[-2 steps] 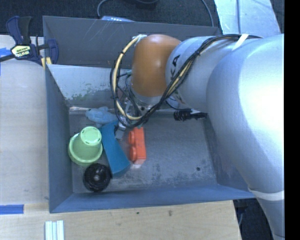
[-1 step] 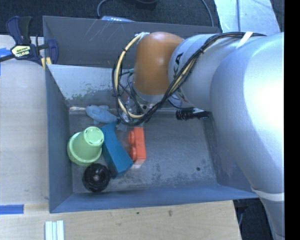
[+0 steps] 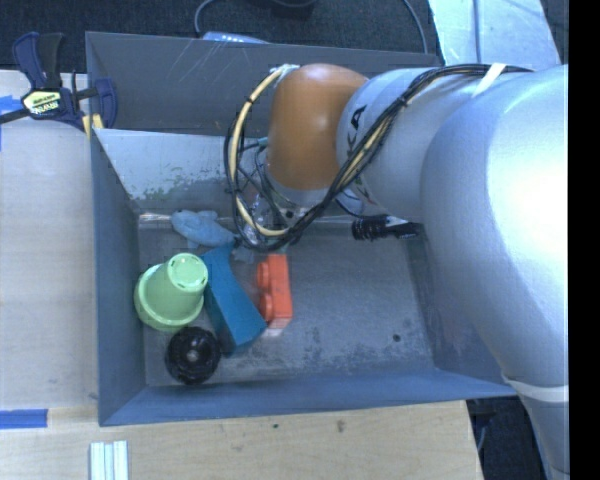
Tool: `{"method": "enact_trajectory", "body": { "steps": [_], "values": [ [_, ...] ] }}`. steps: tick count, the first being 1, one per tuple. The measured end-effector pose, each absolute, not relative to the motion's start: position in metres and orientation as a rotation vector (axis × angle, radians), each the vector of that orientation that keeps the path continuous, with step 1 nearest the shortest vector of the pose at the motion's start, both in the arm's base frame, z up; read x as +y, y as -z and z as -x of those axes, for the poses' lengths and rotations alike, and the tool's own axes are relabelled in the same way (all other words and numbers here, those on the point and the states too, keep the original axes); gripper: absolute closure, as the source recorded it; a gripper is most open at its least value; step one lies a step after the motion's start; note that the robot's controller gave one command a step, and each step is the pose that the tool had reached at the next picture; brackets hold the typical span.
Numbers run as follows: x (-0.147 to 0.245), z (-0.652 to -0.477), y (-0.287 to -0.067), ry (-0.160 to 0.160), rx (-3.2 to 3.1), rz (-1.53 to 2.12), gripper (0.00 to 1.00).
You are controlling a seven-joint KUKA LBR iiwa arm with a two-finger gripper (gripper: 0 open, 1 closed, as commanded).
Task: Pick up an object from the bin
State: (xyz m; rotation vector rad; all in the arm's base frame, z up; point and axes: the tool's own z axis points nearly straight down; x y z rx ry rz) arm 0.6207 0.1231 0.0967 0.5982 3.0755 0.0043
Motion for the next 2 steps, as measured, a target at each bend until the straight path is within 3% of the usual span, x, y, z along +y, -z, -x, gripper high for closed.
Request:
{"method": "enact_trajectory", "body": {
  "steps": [2],
  "values": [
    [0.1228, -0.6199, -0.1023, -0.003, 3.077, -0.599, 1.00]
  ]
}}
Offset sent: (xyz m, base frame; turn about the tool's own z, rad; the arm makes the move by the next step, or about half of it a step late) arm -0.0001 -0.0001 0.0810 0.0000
